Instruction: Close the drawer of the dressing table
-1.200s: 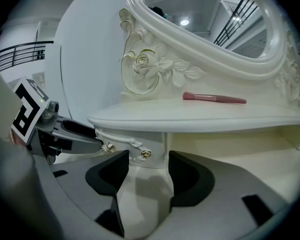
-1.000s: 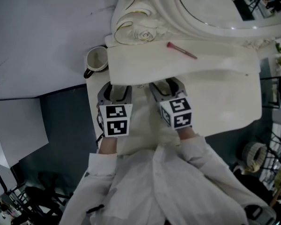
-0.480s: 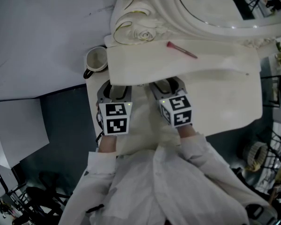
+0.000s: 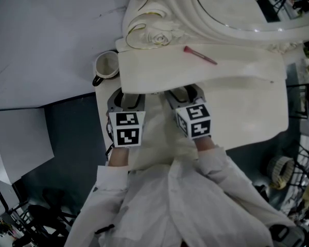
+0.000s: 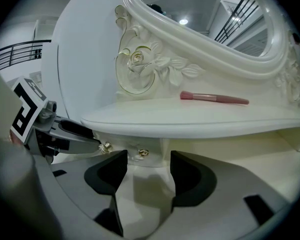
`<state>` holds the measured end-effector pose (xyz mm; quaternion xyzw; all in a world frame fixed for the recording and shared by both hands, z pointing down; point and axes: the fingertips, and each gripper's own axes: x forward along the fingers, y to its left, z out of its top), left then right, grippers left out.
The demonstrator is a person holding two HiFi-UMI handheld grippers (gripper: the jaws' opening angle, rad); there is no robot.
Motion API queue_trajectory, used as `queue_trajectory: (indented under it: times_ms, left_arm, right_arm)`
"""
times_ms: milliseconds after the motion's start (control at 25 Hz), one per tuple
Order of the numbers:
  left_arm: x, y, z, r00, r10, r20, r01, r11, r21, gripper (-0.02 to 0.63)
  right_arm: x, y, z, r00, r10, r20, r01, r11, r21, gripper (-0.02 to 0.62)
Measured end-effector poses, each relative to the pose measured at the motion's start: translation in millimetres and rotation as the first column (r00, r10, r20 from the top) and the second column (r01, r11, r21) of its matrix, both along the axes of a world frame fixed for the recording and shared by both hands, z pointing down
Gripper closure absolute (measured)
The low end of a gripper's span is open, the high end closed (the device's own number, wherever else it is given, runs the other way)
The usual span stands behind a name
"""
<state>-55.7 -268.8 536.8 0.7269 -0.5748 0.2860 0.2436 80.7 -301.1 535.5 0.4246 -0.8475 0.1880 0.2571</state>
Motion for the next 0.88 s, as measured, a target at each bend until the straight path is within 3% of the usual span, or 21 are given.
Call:
queue_trajectory:
  times_ms: [560, 880]
  left_arm:
    - [3, 17, -5, 0.999, -0.027, -0.043, 0.027, 1.0, 0.002, 0.367]
    - [18, 33, -23, 0.995, 0.038, -0.088, -0.036, 0.999, 0.03, 0.367]
  right_arm:
    - [7, 14, -5, 1.0, 0.006, 0.016, -0.006, 1.0, -0.014, 0.356]
    - [4, 36, -25, 0.996, -0.024, 0.09, 0.025, 1.0, -0.015, 0.357]
